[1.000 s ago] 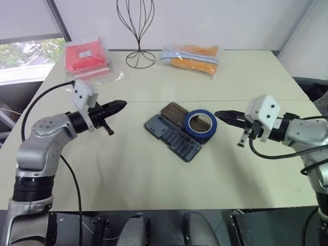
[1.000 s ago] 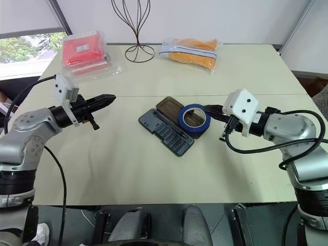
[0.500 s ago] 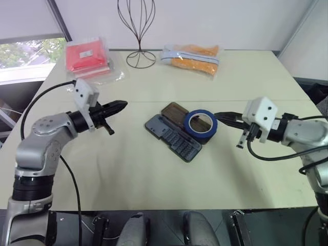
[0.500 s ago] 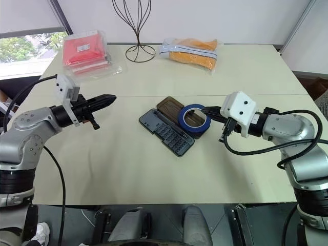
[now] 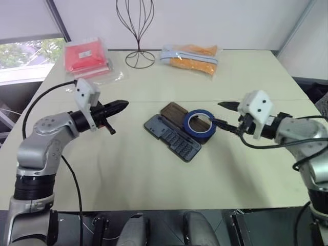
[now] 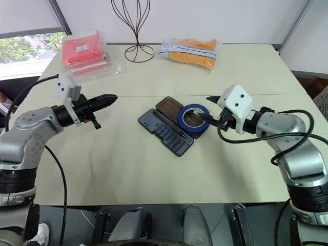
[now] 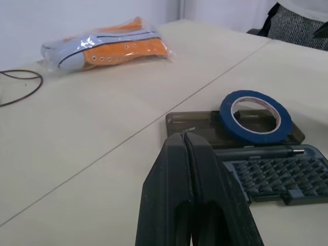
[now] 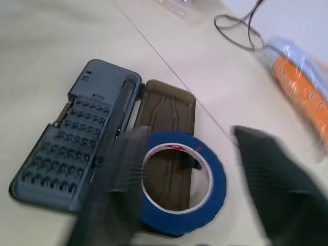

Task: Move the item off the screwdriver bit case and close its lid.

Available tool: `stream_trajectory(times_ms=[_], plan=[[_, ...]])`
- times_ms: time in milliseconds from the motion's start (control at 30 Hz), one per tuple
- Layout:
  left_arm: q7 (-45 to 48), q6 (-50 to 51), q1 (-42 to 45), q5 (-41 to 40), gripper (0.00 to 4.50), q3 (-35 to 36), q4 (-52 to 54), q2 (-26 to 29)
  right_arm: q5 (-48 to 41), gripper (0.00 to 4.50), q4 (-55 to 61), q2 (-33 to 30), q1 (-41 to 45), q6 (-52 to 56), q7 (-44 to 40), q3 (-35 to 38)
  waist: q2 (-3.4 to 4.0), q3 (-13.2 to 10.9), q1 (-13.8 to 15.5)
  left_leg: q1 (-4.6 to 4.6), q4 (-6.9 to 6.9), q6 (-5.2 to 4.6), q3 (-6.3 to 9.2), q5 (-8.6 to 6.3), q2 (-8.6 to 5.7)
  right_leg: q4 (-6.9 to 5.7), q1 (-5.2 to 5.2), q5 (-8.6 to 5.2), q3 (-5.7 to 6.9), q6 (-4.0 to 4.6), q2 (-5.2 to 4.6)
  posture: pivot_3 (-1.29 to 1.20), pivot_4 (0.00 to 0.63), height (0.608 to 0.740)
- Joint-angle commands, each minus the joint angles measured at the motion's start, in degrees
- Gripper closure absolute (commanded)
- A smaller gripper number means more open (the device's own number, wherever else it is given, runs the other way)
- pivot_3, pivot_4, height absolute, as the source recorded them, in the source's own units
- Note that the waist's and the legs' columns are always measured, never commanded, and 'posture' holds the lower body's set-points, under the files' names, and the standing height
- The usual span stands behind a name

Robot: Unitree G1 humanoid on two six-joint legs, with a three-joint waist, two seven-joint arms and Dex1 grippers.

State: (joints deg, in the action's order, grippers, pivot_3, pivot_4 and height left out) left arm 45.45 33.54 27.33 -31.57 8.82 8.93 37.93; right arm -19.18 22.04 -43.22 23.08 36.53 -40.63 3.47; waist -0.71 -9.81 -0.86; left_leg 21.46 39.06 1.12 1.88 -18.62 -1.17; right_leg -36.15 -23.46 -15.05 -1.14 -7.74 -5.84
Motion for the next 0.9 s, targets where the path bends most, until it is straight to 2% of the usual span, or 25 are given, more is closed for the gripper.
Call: stream_trajectory(times_ms=[33,167,233,367,567,733,900], plan=[[-0.18,-1.14,1.12,0.65,4.50,0.02,0.50,-0.05,0.71,0.06,-2.12,3.89,5.02,7.47,7.30,-0.18,0.00,-0.01,0.07,0.01,0.00,0.00,0.00,0.00,-0.01,-0.01,-0.01,0.00,0.00,0.00,-0.02,0.00,0.150,0.740],[0.19,-1.46,1.36,1.13,4.50,-0.13,0.16,0.09,1.59,0.06,-6.54,9.19,12.47,18.37,13.58,-2.64,0.03,-0.02,-0.01,0.07,0.01,0.19,0.00,0.10,-0.01,-0.03,-0.09,0.00,0.01,0.00,-0.02,0.00,0.150,0.740],[0.40,-1.61,1.36,1.28,4.50,-0.10,0.01,0.20,3.25,0.06,-8.94,10.03,15.55,21.10,15.16,-5.03,0.03,-0.02,0.00,0.09,-0.02,0.28,0.00,0.16,-0.02,-0.04,-0.14,0.00,0.01,0.00,-0.02,0.00,0.150,0.740],[0.46,-0.94,0.87,0.63,4.50,0.60,1.03,0.62,3.02,0.06,-18.15,13.68,21.38,25.98,16.99,-4.83,0.02,-0.02,0.05,0.16,-0.03,0.29,-0.03,0.16,-0.03,-0.04,-0.21,0.00,0.00,0.00,-0.02,0.00,0.150,0.740],[-2.15,-1.84,-0.03,1.48,4.50,1.55,1.68,0.08,4.86,0.06,-24.59,13.89,22.30,25.59,17.43,-5.95,0.03,-0.02,-0.08,0.29,-0.02,0.28,-0.04,0.16,-0.06,-0.03,-0.30,0.01,0.01,-0.01,-0.04,0.00,0.150,0.740],[-2.71,-1.25,-1.03,0.49,4.50,1.67,3.20,0.06,6.43,0.06,-27.38,13.26,21.61,23.79,16.76,-6.73,0.03,-0.02,-0.32,0.89,0.08,0.46,-0.06,0.26,-0.05,-0.29,-1.05,0.02,0.00,-0.02,-0.04,0.00,0.150,0.740],[-2.95,-1.53,-1.58,0.69,4.50,1.28,3.85,-0.20,8.25,0.06,-31.23,13.18,21.81,21.35,17.81,-5.80,0.03,-0.02,-0.33,0.92,0.08,0.48,-0.07,0.27,-0.05,-0.33,-1.10,0.02,0.00,-0.02,-0.03,0.00,0.150,0.740]])
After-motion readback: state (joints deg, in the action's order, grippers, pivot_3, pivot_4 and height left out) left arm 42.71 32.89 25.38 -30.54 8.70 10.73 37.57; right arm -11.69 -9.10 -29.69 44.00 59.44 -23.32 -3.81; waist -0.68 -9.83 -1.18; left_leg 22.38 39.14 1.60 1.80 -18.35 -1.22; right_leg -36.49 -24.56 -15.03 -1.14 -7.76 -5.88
